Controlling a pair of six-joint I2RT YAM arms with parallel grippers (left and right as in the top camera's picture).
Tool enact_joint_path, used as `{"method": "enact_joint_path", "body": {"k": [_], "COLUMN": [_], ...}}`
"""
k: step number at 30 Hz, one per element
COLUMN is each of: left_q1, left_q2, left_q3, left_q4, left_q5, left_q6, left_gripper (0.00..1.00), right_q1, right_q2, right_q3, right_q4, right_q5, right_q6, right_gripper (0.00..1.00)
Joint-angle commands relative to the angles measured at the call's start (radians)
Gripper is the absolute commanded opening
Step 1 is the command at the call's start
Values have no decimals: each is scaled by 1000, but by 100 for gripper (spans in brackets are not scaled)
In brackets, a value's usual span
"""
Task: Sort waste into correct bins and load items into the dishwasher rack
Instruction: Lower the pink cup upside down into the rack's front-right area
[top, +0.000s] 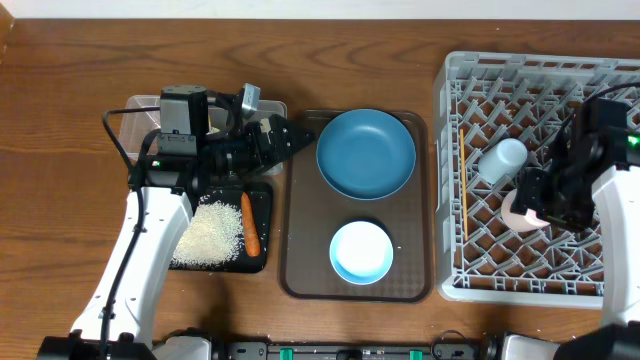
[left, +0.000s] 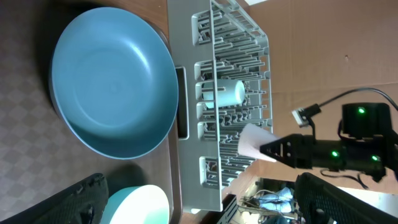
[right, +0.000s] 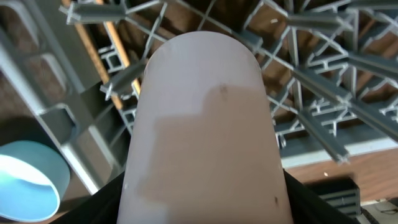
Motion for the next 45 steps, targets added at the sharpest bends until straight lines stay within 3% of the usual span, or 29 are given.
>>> {"method": "enact_joint_path", "body": {"k": [1,18,22,35,45], "left_q1": [2,2,2,2,2], "left_q2": [4,4,4,4,4], "left_q3": [-4,-4,-4,-4,-4], "left_q4": [-1,-1,-1,-2,-2], "left_q5": [-2,-2,-2,-2,-2], "left_q6": [10,10,10,10,10], "left_gripper": [99,100,100,100,100], "right_q1": [15,47,48,48,48], "right_q2": [29,63,63,63,63], "right_q3": [-24,-80,-80,11,-23], "right_q4": [34,134,162,70,119], "right_q5": [4,-35,-136,-149,-109], "right_q6": [-9,-18,-62,-96,-102], "right_gripper": [1,6,5,1,1]}}
